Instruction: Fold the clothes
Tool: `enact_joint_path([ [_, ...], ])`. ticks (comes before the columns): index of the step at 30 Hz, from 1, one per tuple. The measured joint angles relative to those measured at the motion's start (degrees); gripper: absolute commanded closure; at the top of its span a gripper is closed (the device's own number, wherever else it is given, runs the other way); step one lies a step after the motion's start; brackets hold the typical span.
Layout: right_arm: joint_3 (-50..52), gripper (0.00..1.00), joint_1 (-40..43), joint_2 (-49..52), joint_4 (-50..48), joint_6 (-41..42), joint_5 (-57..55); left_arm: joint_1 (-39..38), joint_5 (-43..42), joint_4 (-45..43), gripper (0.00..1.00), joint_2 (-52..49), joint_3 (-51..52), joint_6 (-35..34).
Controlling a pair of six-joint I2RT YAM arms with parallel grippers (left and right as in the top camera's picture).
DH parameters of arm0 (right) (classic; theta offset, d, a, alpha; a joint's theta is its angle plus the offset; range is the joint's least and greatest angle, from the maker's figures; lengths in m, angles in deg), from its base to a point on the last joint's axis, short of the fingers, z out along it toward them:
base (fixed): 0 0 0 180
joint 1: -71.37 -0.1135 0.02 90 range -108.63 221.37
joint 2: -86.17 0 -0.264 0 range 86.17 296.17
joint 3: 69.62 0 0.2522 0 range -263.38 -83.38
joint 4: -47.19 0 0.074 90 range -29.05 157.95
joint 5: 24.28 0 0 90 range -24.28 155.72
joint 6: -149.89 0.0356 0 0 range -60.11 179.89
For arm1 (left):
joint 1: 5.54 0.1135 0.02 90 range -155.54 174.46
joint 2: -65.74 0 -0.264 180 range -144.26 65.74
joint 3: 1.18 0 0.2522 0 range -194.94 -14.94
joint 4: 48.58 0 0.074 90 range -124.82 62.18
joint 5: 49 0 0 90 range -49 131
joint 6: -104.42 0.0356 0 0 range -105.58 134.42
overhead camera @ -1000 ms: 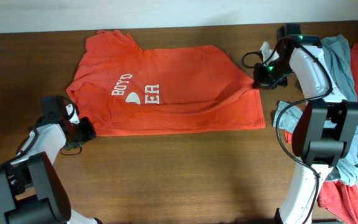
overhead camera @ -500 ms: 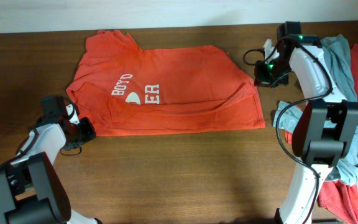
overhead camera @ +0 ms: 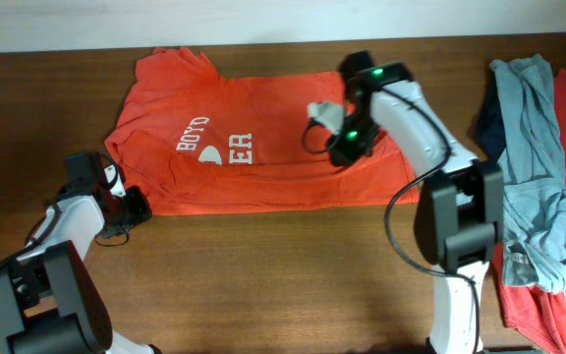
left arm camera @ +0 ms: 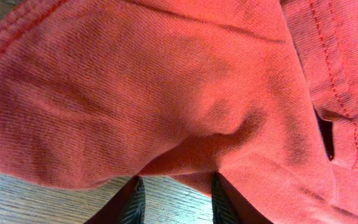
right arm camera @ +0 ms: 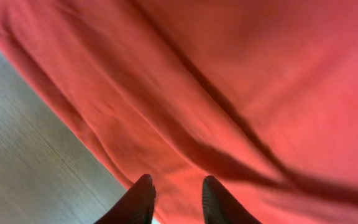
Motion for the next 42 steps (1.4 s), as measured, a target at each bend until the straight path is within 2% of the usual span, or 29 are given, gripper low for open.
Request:
enact_joint_path([
  [2,0.0,0.6,-2.14,0.0,-0.39,-1.33,-0.31,0.0,0.0,0.0,0.65,0.02,0.0,0.0],
  [4,0.0,0.49,-4.15,0.0,-1.27,-2.36,-0.74,0.0,0.0,0.0,0.65,0.02,0.0,0.0],
  [6,0.0,0.45,-6.21,0.02,-2.82,-3.32,-1.27,0.0,0.0,0.0,0.65,0.02,0.0,0.0],
  [16,0.0,0.43,-13.27,2.8,-9.01,-5.31,-2.54,0.0,0.13,0.15,0.65,0.02,-0.02,0.0],
  [27,0.0,0.42,-14.67,5.64,-12.61,-6.03,-4.07,0.0,0.13,0.17,0.64,0.02,-0.02,0.0],
  [29,0.0,0.45,-14.67,6.86,-12.72,-6.03,-4.11,0.0,0.13,0.17,0.64,0.02,-0.02,0.0],
  [34,0.0,0.67,-14.67,8.31,-13.46,-6.16,-4.94,0.0,0.13,0.2,0.65,0.02,-0.04,0.0],
  [40,0.0,0.79,-14.67,8.31,-13.62,-6.05,-6.99,0.0,0.15,0.2,0.64,0.02,-0.04,0.0],
  [41,0.0,0.84,-14.67,8.31,-13.64,-6.05,-7.37,0.0,0.15,0.2,0.65,0.02,-0.04,0.0],
  [42,0.0,0.94,-14.67,8.31,-13.62,-5.97,-7.54,0.0,0.15,0.17,0.65,0.02,-0.04,0.0],
])
